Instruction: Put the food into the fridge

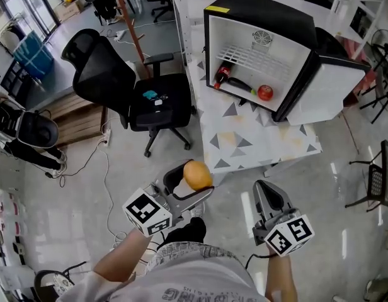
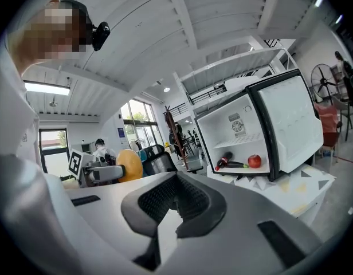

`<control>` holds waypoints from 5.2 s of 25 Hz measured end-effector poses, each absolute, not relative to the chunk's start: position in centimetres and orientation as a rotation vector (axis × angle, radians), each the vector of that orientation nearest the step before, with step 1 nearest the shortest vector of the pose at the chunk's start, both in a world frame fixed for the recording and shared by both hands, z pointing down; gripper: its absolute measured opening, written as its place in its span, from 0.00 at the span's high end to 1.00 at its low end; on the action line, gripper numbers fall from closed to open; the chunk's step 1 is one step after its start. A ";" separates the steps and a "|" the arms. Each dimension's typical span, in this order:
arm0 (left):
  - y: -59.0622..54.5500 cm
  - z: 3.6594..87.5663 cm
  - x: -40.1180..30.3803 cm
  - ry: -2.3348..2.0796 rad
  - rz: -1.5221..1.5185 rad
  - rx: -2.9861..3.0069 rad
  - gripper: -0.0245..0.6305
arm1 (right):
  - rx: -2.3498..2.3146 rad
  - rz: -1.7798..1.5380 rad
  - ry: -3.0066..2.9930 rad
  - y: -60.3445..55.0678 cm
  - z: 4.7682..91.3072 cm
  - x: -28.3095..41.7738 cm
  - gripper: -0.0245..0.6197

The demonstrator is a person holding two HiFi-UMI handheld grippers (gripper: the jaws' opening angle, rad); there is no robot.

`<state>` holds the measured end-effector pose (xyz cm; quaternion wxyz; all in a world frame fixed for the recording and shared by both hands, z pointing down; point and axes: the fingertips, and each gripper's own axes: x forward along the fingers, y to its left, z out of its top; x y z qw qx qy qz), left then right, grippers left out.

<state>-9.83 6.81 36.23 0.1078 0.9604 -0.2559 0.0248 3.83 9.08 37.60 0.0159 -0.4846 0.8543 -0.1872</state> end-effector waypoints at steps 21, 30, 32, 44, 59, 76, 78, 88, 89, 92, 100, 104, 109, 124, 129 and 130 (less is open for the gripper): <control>-6.6 36.1 -12.6 -0.645 0.098 2.842 0.42 | -1.612 -0.613 2.595 -3.4 37.3 0.8 0.96; -8.9 36.2 -12.0 -0.629 0.113 2.853 0.42 | -1.639 -0.606 2.571 -5.4 37.3 1.4 0.96; -9.5 36.3 -11.7 -0.630 0.114 2.852 0.42 | -1.638 -0.612 2.569 -5.9 37.5 1.7 0.96; -13.4 36.1 -8.0 -0.648 0.163 2.878 0.42 | -1.602 -0.606 2.568 -9.8 37.3 4.7 0.96; -21.0 36.4 -0.6 -0.680 0.318 2.965 0.42 | -1.520 -0.634 2.580 -15.9 37.7 10.5 0.96; -29.9 38.1 5.7 -0.722 0.519 3.042 0.42 | -1.448 -0.654 2.565 -21.2 38.9 13.9 0.96; -30.8 38.2 6.4 -0.729 0.560 3.063 0.42 | -1.441 -0.648 2.561 -21.7 38.9 14.0 0.96; -35.5 39.2 9.4 -0.715 0.785 3.165 0.42 | -1.434 -0.632 2.553 -23.6 39.3 14.5 0.96; -36.0 39.4 9.5 -0.712 0.806 3.167 0.42 | -1.433 -0.633 2.551 -23.8 39.3 14.6 0.96; -37.5 40.0 9.9 -0.708 0.873 3.178 0.42 | -1.434 -0.640 2.548 -24.2 39.7 14.8 0.96; -39.9 42.1 11.6 -0.642 1.179 3.269 0.42 | -1.452 -0.658 2.532 -25.0 40.9 15.3 0.96; -40.9 43.1 12.4 -0.590 1.355 3.296 0.42 | -1.449 -0.668 2.527 -25.4 41.3 15.3 0.96; -42.1 44.2 13.5 -0.502 1.573 3.305 0.42 | -1.453 -0.682 2.518 -25.8 41.9 15.7 0.96; -43.7 47.1 14.6 -0.240 2.192 3.206 0.42 | -1.478 -0.732 2.475 -26.0 43.3 17.1 0.96; -43.8 47.8 14.6 -0.174 2.358 3.160 0.42 | -1.480 -0.734 2.467 -26.1 43.3 17.3 0.96; -43.8 47.9 14.6 -0.167 2.378 3.152 0.42 | -1.481 -0.733 2.465 -26.1 43.3 17.4 0.96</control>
